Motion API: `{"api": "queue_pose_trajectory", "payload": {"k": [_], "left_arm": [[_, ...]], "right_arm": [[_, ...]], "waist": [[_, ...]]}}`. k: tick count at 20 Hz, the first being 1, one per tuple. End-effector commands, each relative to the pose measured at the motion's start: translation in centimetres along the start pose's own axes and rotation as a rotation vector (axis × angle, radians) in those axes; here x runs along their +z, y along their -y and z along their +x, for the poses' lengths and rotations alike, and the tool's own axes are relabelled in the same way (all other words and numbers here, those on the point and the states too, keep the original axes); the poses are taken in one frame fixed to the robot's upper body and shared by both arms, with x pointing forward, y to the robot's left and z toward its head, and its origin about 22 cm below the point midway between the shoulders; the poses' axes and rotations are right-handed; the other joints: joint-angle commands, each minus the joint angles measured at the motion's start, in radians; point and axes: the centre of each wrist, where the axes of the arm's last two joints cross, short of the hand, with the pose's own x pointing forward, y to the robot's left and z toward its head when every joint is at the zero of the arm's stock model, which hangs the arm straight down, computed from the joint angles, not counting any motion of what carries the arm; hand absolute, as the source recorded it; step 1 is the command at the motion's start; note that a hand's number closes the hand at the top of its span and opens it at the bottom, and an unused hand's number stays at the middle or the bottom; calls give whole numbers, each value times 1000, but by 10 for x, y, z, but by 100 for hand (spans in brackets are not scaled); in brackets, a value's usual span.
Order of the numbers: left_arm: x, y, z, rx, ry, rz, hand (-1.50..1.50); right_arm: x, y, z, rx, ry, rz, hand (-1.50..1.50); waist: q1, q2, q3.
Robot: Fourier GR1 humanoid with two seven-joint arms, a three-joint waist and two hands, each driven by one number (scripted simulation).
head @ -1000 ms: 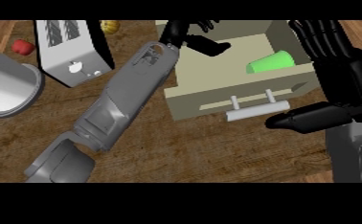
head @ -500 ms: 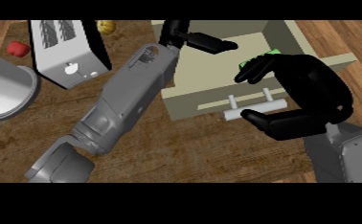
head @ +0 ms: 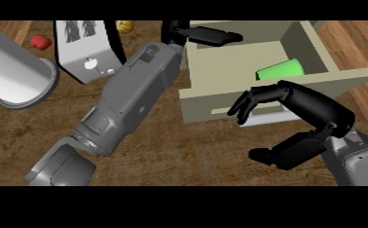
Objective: Pick up the cup, place it into the drawer and close the drawer
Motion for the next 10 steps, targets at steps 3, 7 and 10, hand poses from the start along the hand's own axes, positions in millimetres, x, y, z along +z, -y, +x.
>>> {"api": "queue_pose_trajectory", "payload": {"k": [3, 7, 10], "left_arm": [[7, -7, -11, 31, 8, 41, -150], [8, -26, -14, 99, 17, 44, -150], [11, -34, -15, 103, 19, 39, -150]], "right_arm": [[7, -26, -22, 230, -190, -17, -150], [-5, -39, -64, 261, -301, -58, -150], [-8, -62, -106, 255, -359, 9, -150]], "waist": [[68, -11, 1], [126, -14, 1], [144, -15, 1]]}}
